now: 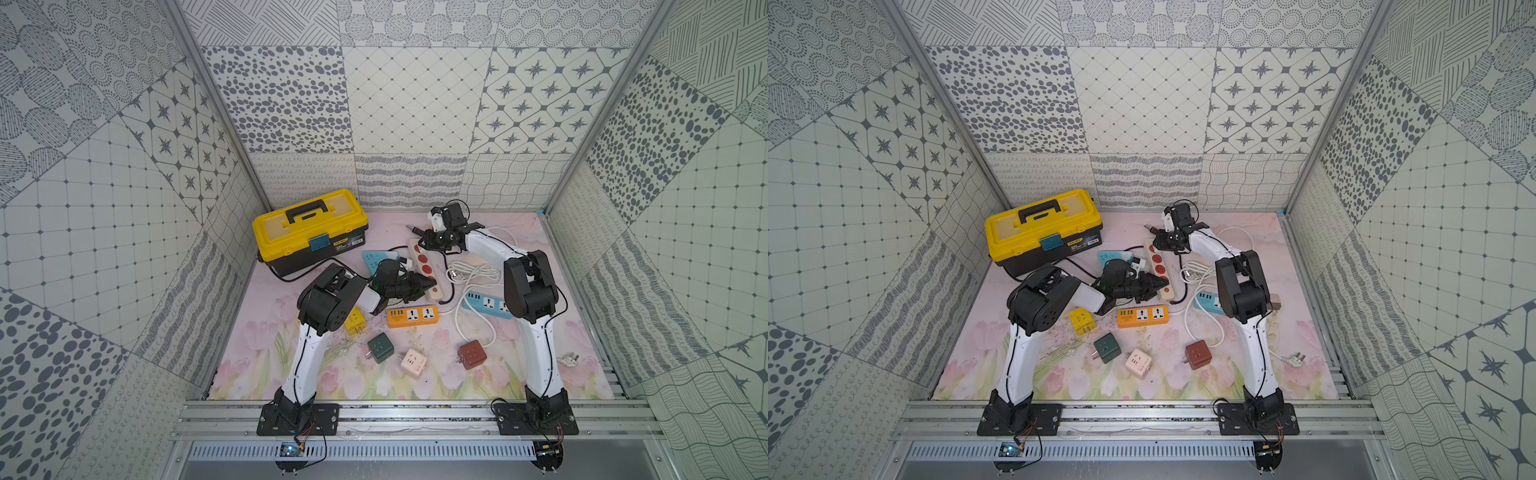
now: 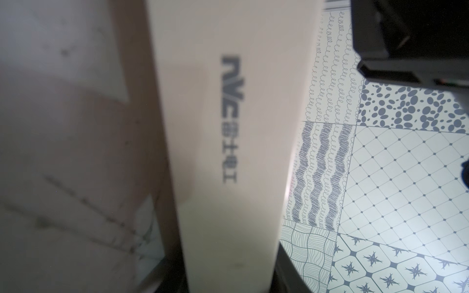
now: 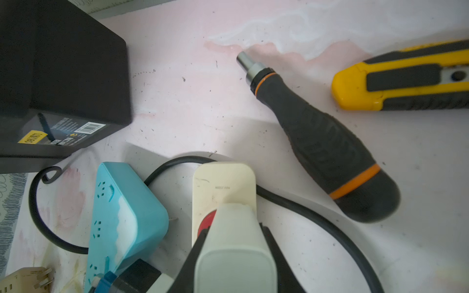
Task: Pull the plug off the socket
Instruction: Remove the plug from the socket.
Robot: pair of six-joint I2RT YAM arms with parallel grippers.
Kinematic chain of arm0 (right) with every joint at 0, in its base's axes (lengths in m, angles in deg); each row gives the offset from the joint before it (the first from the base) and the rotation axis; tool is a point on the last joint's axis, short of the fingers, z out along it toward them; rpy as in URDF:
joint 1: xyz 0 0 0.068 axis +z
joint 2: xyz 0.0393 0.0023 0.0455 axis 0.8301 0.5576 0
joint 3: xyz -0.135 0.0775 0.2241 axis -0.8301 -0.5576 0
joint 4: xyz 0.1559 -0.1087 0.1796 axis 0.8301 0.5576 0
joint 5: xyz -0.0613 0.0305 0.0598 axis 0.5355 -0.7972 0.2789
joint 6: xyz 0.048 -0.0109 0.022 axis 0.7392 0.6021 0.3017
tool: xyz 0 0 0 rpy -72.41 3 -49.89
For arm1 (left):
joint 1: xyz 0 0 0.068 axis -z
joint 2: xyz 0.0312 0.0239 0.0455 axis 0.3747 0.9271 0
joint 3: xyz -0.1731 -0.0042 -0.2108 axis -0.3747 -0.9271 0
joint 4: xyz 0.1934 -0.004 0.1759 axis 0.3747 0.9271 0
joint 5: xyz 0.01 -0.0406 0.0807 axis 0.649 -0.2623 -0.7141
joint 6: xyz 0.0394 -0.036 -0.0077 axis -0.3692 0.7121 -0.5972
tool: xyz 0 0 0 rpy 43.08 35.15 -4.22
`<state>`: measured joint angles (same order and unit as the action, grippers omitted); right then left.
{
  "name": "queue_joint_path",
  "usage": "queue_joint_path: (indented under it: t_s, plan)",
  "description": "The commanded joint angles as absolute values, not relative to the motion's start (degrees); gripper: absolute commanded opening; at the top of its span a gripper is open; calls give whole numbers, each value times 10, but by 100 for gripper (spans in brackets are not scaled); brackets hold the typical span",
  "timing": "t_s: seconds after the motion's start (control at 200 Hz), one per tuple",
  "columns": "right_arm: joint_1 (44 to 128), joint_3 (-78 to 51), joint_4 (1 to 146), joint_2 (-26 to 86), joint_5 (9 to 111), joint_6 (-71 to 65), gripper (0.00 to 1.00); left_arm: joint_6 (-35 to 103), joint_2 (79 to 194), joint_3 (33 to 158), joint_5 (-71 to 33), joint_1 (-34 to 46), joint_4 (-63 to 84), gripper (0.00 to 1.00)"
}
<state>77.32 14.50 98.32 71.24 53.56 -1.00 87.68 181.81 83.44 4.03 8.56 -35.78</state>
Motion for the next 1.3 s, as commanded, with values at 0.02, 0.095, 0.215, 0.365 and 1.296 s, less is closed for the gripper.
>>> queue_joint_path:
  t_s: [0.02, 0.095, 0.215, 0.365, 1.296]
  plan:
    - [774, 157, 920, 648, 552, 2, 0, 898, 1835, 819, 0, 87, -204, 0]
    - [799, 182, 970, 654, 611, -57, 0, 898, 1839, 820, 2, 87, -205, 0]
    - [793, 183, 977, 656, 595, -48, 0, 899, 1842, 821, 1, 86, -205, 0]
    - [751, 137, 904, 632, 515, 36, 0, 894, 1840, 819, -4, 87, -197, 0]
    - [822, 316, 1148, 677, 601, -79, 0, 886, 1863, 849, -16, 86, -150, 0]
